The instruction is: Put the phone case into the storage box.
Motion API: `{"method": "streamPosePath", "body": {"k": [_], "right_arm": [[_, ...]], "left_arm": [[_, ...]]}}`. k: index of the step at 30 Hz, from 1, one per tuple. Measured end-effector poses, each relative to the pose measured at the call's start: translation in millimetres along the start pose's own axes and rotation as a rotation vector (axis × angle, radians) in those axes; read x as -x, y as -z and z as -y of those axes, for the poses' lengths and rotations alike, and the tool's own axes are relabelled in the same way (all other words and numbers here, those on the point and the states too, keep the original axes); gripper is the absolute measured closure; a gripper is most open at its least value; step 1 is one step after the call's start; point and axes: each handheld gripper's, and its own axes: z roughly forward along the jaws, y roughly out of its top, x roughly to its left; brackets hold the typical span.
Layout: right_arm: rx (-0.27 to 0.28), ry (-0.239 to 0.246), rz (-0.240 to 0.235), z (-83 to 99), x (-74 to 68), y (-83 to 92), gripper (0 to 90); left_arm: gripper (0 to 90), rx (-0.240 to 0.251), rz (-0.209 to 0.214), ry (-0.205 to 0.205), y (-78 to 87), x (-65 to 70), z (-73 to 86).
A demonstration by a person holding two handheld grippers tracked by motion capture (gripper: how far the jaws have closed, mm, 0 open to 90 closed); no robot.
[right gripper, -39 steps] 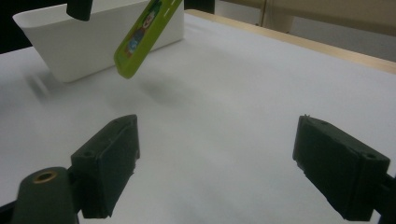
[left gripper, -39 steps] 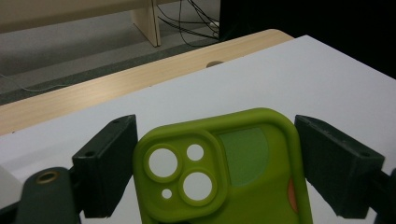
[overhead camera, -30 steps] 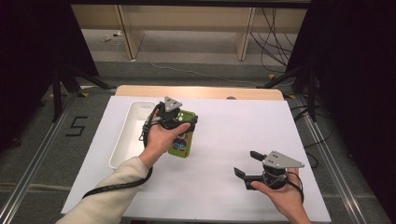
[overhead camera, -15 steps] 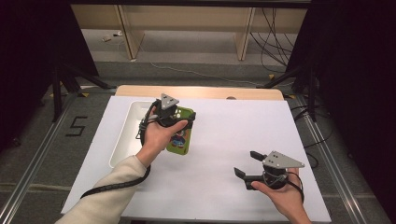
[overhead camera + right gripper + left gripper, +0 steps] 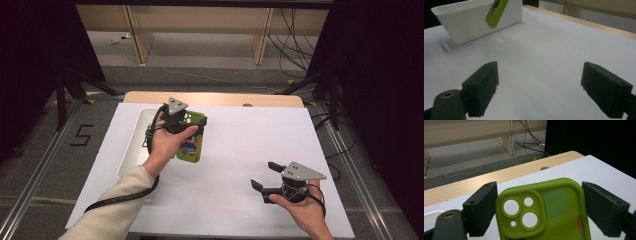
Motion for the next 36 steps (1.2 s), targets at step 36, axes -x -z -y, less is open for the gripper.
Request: {"method": "streamPosePath", "body": {"k": [36], "right_arm": [[-0.001, 0.000, 0.006, -0.1, -0.5, 0.1, 15.9]], "left_arm": [[16.1, 0.058, -0.017, 0.000, 14.2, -13.0, -15.0]]}}
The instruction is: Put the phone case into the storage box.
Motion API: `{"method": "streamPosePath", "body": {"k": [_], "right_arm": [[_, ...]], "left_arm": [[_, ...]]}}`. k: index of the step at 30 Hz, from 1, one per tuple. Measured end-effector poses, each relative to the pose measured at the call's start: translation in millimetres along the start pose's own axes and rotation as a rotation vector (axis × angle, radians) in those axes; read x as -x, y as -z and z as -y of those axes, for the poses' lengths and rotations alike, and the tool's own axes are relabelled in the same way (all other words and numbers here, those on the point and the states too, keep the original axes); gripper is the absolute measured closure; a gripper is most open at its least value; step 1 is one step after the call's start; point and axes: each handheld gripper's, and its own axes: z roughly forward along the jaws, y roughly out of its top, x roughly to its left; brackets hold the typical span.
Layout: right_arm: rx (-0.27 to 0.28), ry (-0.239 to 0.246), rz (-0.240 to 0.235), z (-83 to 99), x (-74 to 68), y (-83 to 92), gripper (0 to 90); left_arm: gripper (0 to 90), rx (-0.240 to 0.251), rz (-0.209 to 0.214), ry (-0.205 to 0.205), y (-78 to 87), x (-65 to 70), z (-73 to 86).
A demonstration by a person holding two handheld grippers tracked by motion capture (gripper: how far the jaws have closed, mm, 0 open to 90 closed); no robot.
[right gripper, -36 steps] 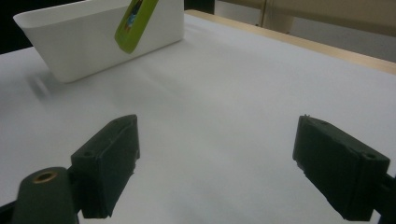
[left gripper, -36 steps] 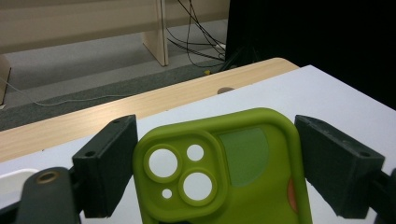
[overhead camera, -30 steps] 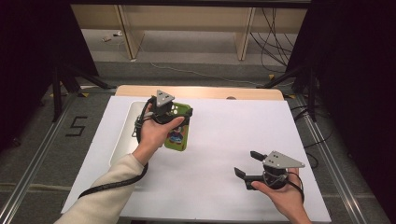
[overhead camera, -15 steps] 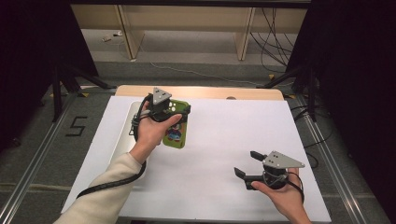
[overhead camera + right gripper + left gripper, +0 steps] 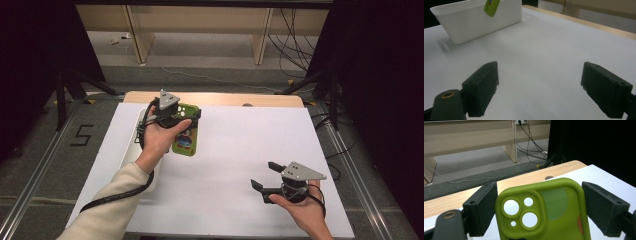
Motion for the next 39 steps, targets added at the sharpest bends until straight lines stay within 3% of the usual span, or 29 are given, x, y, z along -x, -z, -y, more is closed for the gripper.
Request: {"method": "streamPosePath", "body": {"k": [39], "right_arm": [[-0.003, 0.002, -0.001, 0.6, 0.5, 0.0, 16.2]], "left_arm": [[16.1, 0.050, -0.026, 0.020, 10.4, -14.1, -9.4]]}}
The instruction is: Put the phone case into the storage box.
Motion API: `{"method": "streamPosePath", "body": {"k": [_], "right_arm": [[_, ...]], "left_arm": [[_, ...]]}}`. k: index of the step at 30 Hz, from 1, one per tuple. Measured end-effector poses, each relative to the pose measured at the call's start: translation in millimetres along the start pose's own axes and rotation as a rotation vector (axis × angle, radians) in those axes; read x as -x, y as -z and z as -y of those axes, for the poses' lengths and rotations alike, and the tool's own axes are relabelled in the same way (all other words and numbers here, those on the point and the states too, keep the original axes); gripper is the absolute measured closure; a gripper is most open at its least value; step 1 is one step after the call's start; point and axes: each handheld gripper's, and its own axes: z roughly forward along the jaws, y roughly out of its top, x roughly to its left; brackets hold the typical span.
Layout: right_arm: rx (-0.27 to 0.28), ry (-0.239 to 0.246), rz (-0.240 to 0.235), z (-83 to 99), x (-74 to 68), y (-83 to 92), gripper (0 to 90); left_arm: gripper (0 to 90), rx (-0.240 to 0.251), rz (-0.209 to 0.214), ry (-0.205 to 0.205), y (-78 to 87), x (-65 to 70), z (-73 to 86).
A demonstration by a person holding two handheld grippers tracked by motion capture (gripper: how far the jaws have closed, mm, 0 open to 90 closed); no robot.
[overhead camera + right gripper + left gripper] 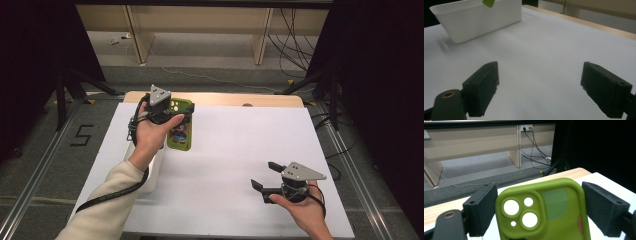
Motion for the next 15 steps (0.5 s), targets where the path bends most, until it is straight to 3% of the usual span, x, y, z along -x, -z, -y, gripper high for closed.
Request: {"method": "streamPosePath", "body": {"k": [15], "right_arm": [[-0.001, -0.002, -0.001, 0.0, 0.1, 0.4, 16.2]], "left_arm": [[16.1, 0.005, -0.003, 0.001, 1.4, -2.7, -1.7]]}}
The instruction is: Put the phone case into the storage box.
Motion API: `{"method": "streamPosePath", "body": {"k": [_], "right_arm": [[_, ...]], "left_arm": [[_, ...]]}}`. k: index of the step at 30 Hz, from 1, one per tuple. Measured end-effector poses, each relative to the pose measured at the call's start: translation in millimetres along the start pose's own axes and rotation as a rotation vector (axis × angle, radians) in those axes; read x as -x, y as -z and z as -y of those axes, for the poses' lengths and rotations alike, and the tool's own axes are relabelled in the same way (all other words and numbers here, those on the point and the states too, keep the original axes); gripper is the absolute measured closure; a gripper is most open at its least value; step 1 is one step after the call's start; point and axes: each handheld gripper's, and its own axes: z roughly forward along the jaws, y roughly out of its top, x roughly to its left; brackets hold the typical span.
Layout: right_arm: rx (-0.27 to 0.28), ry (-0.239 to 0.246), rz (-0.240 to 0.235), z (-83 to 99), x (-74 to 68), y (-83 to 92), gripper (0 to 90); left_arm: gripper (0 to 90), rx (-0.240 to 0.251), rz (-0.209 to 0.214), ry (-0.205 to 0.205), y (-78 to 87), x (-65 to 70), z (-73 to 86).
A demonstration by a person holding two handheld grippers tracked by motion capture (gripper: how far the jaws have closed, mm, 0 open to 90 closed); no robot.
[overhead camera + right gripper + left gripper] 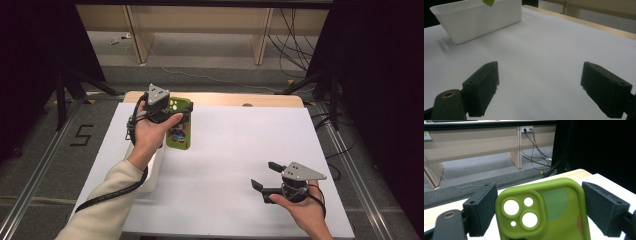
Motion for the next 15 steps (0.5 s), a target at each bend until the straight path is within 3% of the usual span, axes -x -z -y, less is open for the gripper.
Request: {"method": "streamPosePath", "body": {"k": [15], "right_arm": [[0.001, 0.000, 0.000, 0.1, -0.1, -0.2, 16.1]], "left_arm": [[16.1, 0.006, -0.012, 0.011, 1.5, -6.6, -1.4]]}}
